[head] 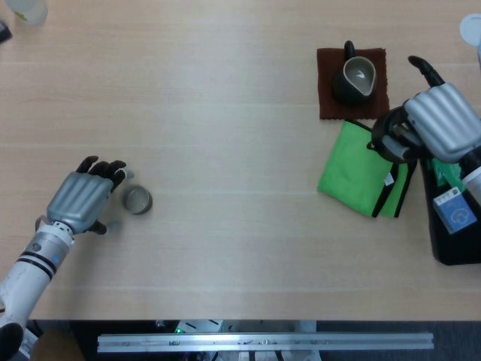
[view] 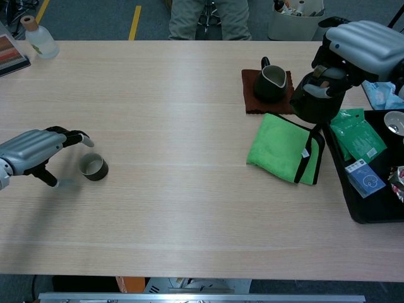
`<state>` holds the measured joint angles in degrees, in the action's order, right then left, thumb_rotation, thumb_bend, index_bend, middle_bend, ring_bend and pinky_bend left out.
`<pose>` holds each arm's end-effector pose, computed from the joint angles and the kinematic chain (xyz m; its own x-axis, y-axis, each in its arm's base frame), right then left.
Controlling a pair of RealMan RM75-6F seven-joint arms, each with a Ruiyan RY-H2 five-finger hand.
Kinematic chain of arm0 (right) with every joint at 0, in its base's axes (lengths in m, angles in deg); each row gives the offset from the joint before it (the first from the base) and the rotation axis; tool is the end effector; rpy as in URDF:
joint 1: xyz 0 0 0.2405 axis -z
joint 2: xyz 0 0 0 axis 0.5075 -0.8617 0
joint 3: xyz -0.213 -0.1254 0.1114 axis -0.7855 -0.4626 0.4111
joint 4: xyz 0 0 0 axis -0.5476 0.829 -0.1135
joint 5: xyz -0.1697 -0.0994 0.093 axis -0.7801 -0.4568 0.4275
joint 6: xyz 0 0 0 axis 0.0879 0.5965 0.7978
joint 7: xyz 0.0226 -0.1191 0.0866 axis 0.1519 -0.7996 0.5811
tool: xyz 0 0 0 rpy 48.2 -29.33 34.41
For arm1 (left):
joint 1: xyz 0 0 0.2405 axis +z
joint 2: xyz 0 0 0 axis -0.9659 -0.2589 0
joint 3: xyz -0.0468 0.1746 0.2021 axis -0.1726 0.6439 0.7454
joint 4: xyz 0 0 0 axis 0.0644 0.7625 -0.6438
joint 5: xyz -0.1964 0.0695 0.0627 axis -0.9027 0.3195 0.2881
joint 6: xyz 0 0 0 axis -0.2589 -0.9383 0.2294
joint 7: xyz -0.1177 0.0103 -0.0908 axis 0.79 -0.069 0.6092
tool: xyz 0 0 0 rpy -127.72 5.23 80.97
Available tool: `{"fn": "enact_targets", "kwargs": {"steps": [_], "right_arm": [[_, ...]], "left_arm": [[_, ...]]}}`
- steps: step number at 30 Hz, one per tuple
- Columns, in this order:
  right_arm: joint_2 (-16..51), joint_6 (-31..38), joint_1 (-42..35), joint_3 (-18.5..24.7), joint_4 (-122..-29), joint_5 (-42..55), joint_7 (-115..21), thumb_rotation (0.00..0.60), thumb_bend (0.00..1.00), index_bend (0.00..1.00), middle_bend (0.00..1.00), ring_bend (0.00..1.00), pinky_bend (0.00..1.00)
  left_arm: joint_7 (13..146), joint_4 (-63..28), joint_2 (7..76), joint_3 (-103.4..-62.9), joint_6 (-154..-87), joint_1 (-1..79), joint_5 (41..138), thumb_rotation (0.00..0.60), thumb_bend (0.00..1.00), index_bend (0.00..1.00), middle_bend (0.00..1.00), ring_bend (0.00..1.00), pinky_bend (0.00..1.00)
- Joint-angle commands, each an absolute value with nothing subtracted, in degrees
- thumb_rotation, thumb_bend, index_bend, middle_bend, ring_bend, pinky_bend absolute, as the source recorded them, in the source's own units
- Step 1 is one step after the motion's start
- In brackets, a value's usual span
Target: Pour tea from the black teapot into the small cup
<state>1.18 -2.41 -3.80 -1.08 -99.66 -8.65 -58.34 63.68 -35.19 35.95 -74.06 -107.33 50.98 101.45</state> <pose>-0.1971 -0.3209 0.0797 0.4933 -0.2162 0.8425 -0.8257 -0.4209 0.3755 -0.2895 0.2455 0.0000 0.4955 0.5086 0.7041 0.8682 -0.2656 -0.4191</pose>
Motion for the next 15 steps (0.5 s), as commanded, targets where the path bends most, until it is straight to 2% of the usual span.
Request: {"fn": "enact_targets", "kwargs": {"steps": [1, 15], "right_arm": [[1.1, -2.5, -3.8, -1.1, -99.6, -8.6, -58.2, 0.546, 0.29, 1.0, 0.91, 0.87, 0.01], [0.9, -2.5, -3.5, -1.2, -99.3, -8.7, -57.6, 0.546, 0.29, 1.0, 0.91, 0.87, 0.01]], "left_arm": [[63.3, -33.9, 37.3, -74.0, -107.6, 50.6, 101.5, 0.6, 0.23, 0.2, 0.12, 0.14, 0.07], [62.7, -30.9, 40.2, -73.6, -107.4, 49.6, 100.2, 0.6, 0.23, 0.22, 0.14, 0.14, 0.07]]}}
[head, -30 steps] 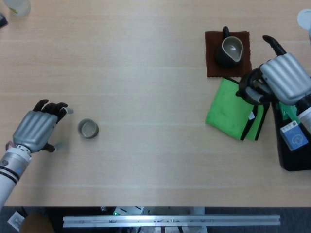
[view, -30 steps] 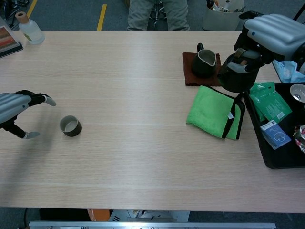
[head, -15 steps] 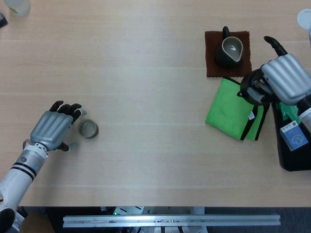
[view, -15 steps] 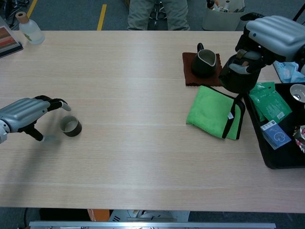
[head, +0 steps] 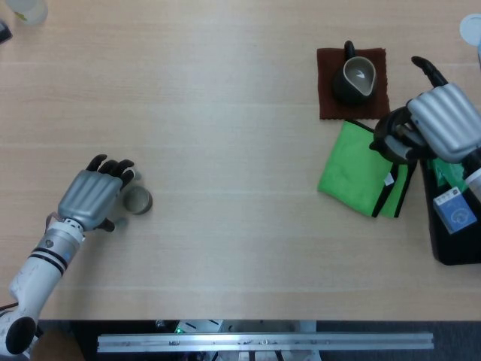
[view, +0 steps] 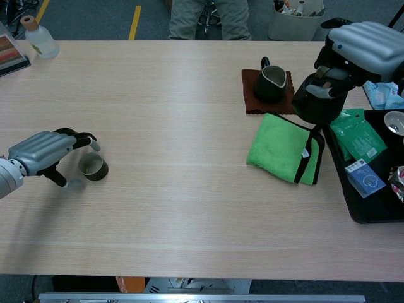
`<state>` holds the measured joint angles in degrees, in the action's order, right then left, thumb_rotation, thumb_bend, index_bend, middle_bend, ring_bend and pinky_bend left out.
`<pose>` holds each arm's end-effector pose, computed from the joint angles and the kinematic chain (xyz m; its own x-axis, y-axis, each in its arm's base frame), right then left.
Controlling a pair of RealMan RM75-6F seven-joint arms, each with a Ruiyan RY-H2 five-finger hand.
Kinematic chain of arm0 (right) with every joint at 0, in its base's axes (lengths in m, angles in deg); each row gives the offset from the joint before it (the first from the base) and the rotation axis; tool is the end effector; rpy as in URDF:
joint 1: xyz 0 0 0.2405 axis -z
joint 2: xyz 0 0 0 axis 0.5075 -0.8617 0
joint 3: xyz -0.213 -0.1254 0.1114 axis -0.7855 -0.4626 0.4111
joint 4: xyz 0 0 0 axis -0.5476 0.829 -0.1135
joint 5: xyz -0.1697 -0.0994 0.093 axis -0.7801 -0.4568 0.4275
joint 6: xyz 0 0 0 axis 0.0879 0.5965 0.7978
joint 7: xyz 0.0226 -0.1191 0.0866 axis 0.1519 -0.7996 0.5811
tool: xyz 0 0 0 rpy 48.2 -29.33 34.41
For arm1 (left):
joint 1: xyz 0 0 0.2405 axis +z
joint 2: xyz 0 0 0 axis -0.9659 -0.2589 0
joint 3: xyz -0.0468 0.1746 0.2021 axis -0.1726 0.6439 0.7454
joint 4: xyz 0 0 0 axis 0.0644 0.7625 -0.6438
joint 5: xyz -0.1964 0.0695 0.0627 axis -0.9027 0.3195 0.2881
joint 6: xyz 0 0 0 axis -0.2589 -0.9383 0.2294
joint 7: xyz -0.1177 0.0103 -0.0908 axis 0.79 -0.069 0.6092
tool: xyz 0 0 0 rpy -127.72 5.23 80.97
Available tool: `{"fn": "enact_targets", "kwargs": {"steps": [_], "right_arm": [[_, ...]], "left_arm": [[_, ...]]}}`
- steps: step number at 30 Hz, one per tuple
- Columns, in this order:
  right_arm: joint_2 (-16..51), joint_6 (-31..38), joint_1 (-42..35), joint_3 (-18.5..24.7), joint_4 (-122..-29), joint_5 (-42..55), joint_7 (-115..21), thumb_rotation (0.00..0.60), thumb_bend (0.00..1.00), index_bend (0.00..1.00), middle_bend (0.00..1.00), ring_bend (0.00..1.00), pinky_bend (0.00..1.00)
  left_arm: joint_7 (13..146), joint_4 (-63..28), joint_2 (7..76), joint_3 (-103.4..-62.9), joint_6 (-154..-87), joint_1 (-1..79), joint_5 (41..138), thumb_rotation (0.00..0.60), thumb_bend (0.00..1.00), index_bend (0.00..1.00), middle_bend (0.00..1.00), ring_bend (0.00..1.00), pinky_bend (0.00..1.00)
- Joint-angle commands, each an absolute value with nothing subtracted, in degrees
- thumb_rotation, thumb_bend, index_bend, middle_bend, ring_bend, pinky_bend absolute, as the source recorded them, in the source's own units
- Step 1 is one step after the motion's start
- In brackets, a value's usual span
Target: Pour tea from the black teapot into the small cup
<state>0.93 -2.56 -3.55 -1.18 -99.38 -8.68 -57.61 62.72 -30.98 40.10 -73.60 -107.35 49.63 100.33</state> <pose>-0.2006 -0.3208 0.0811 0.4896 -0.2229 0.8430 -0.8308 -0.4128 0.3733 -0.2902 0.2520 -0.0196 0.5143 0.5036 0.6942 0.8573 -0.2792 -0.4326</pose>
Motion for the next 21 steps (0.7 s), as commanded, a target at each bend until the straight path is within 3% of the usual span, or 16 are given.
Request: {"fn": "enact_targets", "kwargs": {"steps": [1, 13, 21], "right_arm": [[0.9, -2.5, -3.5, -1.2, -99.3, -8.7, -57.6, 0.546, 0.29, 1.0, 0.91, 0.87, 0.01], [0.8, -2.6, -3.4, -1.3, -99.1, -8.9, -56.9, 0.547, 0.29, 1.0, 0.91, 0.87, 0.01], [0.8, -2.8, -3.3, -1.3, -99.0, -9.0, -56.6, 0.546, 0.28, 1.0, 0.91, 0.87, 0.01]], "left_arm": [[62.7, -30.9, 40.4, -73.6, -107.4, 49.5, 100.2, 0.6, 0.23, 0.22, 0.14, 0.15, 0.07], [63.1, -29.4, 42.4, -73.8, -107.5, 48.9, 99.1, 0.6, 0.23, 0.27, 0.17, 0.16, 0.08], [63.2, -28.9, 43.2, -73.8, -107.7, 48.5, 99.2, 0.6, 0.25, 0.36, 0.2, 0.19, 0.08]]}}
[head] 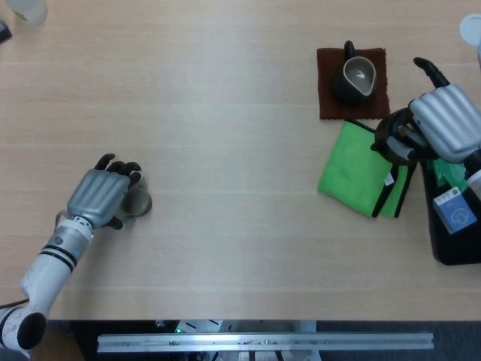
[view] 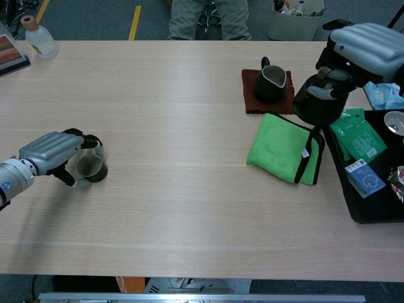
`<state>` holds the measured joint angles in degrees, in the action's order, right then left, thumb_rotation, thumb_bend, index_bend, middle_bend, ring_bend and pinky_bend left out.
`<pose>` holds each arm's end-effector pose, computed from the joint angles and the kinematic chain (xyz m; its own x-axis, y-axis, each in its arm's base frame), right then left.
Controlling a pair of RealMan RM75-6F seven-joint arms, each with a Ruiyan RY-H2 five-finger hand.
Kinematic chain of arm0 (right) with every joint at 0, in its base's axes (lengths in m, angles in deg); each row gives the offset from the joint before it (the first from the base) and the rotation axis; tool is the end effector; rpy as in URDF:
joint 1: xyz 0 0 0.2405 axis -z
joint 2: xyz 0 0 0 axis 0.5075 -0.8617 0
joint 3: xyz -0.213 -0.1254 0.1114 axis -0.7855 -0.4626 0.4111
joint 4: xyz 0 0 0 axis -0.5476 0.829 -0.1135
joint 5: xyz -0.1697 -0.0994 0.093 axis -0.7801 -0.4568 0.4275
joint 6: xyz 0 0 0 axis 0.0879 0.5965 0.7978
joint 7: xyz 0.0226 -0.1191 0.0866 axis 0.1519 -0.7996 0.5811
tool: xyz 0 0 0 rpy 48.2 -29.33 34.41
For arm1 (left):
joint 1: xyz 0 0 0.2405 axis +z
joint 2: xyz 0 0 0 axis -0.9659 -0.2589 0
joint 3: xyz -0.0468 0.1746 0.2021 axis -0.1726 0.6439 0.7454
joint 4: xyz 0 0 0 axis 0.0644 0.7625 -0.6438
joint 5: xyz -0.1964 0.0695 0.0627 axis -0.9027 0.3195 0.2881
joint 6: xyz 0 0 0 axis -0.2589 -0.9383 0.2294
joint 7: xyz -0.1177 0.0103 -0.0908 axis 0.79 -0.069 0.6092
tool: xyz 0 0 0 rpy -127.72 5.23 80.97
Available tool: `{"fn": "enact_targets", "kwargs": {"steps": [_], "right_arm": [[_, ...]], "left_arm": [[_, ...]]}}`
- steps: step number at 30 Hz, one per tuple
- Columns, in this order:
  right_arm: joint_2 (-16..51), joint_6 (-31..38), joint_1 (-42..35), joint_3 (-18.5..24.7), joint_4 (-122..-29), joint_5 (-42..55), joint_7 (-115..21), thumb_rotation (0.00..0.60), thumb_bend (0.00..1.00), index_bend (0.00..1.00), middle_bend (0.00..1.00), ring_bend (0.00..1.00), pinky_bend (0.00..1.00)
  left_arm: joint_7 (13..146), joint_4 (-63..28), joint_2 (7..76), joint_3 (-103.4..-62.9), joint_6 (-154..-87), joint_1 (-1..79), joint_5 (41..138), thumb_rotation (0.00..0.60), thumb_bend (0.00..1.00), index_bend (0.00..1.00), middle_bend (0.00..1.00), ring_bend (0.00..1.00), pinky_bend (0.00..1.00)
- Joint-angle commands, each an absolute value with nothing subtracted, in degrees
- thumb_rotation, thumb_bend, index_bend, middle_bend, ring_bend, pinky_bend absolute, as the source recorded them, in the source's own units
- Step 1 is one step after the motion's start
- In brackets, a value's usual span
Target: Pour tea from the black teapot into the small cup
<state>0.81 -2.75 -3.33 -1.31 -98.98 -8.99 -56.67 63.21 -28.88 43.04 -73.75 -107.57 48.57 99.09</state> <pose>-0.2038 -0.3204 0.0816 0.4849 -0.2304 0.8437 -0.8351 -0.4084 0.3685 -0.2849 0.2575 -0.0337 0.4951 0.5037 0.7079 0.8687 -0.2726 -0.4136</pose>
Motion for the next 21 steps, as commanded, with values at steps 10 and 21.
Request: {"fn": "enact_targets", "kwargs": {"steps": [10, 21], "right_arm": [[0.8, -2.7, -3.4, -1.1, -99.0, -9.0, -56.6, 0.546, 0.28, 1.0, 0.91, 0.87, 0.01], [0.8, -2.8, -3.5, -0.9, -98.8, -8.9, -56.3, 0.546, 0.28, 1.0, 0.91, 0.87, 0.01]], "left_arm": [[63.0, -31.0, 42.8, -74.8, -107.7, 47.2, 98.9, 0.6, 0.26, 0.39, 0.21, 0.21, 0.08], [59.5, -34.7, 43.9, -77.5, -105.4, 43.4, 94.2, 0.6, 0.26, 0.39, 0.21, 0.21, 0.08]]}}
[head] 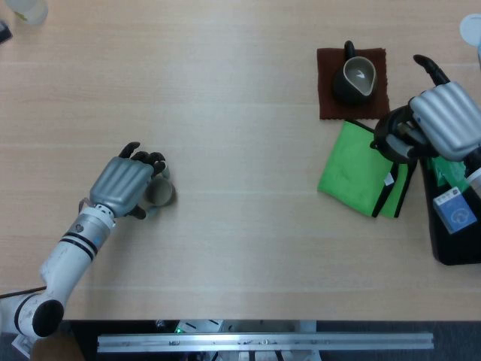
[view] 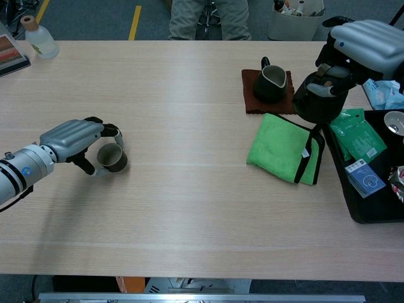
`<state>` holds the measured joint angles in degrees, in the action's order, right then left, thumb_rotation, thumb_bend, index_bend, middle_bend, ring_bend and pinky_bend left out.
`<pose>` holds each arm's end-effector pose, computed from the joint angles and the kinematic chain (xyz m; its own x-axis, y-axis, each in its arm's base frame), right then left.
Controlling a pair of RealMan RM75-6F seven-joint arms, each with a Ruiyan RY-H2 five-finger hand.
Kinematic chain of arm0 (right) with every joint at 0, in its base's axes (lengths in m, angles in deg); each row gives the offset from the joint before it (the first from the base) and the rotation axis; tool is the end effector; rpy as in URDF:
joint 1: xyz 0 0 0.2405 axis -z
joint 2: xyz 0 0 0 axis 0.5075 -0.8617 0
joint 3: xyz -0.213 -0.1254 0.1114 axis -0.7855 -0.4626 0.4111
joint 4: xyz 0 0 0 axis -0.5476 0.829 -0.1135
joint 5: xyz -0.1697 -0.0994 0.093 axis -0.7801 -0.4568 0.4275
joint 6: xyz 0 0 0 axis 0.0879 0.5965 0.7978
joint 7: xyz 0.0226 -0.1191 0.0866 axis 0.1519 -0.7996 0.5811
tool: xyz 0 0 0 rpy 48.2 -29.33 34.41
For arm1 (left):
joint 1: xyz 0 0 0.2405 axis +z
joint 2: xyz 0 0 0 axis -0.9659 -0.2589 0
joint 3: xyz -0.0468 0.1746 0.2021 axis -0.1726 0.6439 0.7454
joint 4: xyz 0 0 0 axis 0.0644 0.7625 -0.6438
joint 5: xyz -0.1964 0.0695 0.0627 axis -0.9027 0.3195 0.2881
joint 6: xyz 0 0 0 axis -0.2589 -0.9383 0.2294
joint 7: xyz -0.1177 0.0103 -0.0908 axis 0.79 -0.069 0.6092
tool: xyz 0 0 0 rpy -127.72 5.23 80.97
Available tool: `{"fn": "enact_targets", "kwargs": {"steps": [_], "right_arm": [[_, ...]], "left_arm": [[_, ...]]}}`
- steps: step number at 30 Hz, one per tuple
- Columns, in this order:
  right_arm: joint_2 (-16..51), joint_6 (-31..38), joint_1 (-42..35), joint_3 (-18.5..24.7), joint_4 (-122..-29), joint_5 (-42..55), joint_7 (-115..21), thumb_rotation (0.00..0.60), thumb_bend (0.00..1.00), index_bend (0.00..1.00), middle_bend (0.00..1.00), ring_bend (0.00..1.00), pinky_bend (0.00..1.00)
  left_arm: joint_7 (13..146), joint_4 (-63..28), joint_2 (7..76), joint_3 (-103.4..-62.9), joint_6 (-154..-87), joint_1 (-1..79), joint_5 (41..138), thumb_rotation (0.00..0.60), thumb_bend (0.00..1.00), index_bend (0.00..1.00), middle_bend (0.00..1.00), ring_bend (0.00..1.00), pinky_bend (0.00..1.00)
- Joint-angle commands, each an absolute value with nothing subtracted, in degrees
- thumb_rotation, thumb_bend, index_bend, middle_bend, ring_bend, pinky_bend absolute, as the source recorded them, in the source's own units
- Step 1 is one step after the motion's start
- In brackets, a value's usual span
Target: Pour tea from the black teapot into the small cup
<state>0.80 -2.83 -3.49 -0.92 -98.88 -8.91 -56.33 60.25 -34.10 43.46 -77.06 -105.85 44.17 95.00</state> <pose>-0.2021 -0.3227 0.0827 0.4793 -0.2266 0.8479 -0.8371 -0.4082 0.3642 -0.2383 0.2773 -0.0405 0.4607 0.4973 0.7351 0.8857 -0.3117 -0.3442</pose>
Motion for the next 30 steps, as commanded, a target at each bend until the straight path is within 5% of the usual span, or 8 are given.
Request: {"fn": "enact_targets", "kwargs": {"steps": [1, 30], "right_arm": [[0.9, -2.9, -3.5, -0.9, -98.8, -8.9, -56.3, 0.546, 0.28, 1.0, 0.91, 0.87, 0.01], [0.3, -3.3, -3.7, -0.8, -98.8, -8.6, -56.3, 0.549, 0.28, 1.0, 0.91, 0.87, 0.01]], "left_arm": [[58.9, -35.0, 44.2, -77.7, -105.1, 42.9, 93.7, 0.6, 0.26, 0.39, 0.21, 0.21, 0.08], [49.3, -31.0, 55.6, -79.8, -102.8, 31.8, 79.3, 0.6, 0.26, 0.39, 0.2, 0.21, 0.08]]}}
